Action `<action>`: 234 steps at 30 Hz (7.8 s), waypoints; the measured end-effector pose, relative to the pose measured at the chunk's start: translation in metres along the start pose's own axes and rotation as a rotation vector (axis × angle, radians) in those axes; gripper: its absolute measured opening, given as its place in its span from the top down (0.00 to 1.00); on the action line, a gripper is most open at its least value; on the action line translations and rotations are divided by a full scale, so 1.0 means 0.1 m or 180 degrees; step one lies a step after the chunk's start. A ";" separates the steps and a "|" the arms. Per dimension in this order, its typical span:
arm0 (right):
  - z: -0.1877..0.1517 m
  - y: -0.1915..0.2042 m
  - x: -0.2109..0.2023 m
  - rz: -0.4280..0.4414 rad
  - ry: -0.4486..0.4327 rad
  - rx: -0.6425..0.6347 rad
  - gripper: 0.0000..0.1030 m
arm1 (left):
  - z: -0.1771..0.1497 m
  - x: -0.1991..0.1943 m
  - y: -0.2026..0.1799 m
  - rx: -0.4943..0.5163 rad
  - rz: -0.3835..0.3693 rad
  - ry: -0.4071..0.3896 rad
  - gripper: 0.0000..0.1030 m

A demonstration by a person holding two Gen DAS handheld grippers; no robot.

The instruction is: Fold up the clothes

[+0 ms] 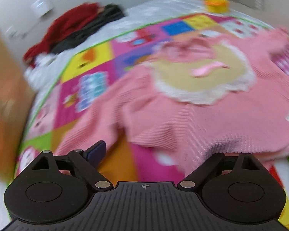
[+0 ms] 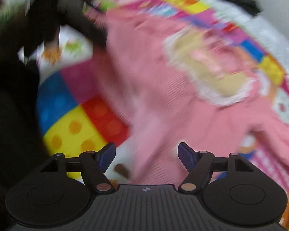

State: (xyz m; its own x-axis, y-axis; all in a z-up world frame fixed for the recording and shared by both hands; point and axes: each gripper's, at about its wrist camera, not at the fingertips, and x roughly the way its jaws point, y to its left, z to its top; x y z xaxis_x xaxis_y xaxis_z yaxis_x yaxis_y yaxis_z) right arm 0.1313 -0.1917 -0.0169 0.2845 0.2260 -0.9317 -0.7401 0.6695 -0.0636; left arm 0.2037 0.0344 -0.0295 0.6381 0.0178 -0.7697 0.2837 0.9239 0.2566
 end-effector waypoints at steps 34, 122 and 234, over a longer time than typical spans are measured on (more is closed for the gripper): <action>-0.86 -1.44 -0.69 -0.0480 -0.0859 0.2159 0.12 | -0.13 -0.57 0.17 -0.0784 -0.1416 -0.0089 0.01; 1.02 -0.54 0.76 -0.0845 -0.1357 0.0302 0.95 | -0.26 0.82 0.40 -0.2499 -0.1902 0.0216 0.00; 0.72 -1.56 0.57 -0.1244 -0.1420 0.2262 0.79 | 0.21 0.70 0.17 -0.1151 -0.0702 -0.0429 0.00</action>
State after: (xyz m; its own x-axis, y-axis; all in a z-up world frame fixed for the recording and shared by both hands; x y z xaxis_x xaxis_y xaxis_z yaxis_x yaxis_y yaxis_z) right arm 0.3064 -0.2324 -0.0342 0.7527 0.0454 -0.6568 -0.0364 0.9990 0.0274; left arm 0.2677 0.0433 -0.0665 0.6848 -0.2225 -0.6940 0.1702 0.9747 -0.1446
